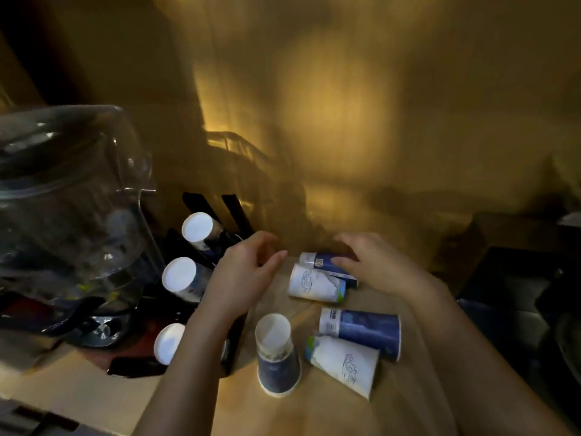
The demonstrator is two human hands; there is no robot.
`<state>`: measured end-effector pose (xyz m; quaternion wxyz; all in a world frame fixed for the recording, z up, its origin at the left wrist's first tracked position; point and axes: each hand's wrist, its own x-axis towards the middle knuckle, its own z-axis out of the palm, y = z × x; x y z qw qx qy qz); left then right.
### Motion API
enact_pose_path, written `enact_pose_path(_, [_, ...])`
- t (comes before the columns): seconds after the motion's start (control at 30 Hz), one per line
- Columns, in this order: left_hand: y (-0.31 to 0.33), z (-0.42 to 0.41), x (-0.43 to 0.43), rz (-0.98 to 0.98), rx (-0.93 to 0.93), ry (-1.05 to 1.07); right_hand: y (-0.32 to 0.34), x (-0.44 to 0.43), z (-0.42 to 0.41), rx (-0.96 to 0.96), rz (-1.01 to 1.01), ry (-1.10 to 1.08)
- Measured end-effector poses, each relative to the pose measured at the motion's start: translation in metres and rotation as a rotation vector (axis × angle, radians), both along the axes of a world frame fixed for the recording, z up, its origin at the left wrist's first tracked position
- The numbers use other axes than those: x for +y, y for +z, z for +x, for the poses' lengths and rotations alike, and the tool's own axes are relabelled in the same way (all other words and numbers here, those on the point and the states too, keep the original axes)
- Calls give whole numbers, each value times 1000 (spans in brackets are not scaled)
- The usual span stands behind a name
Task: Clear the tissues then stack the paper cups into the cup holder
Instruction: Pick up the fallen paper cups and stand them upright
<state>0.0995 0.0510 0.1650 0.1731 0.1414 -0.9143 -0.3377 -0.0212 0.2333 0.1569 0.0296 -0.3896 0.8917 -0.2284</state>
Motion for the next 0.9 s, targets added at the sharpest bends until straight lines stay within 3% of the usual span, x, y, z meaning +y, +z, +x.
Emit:
enact_pose_path(0.33, [-38,-59,-30,8,-146,-171,-48,5,-24,-43,85,-191])
enact_pose_path(0.5, [-64,-84,-47,-51,-286,-254,-70,-3,-12,-152,109,-223])
enact_pose_path(0.7, [-110,-112,-40,-73,-402,-362,-114,-10,18,-152,228,-240])
enact_pose_path(0.9, [-149,-131,-31,-255,-404,-421,-164,-6,39,-162,386,-189])
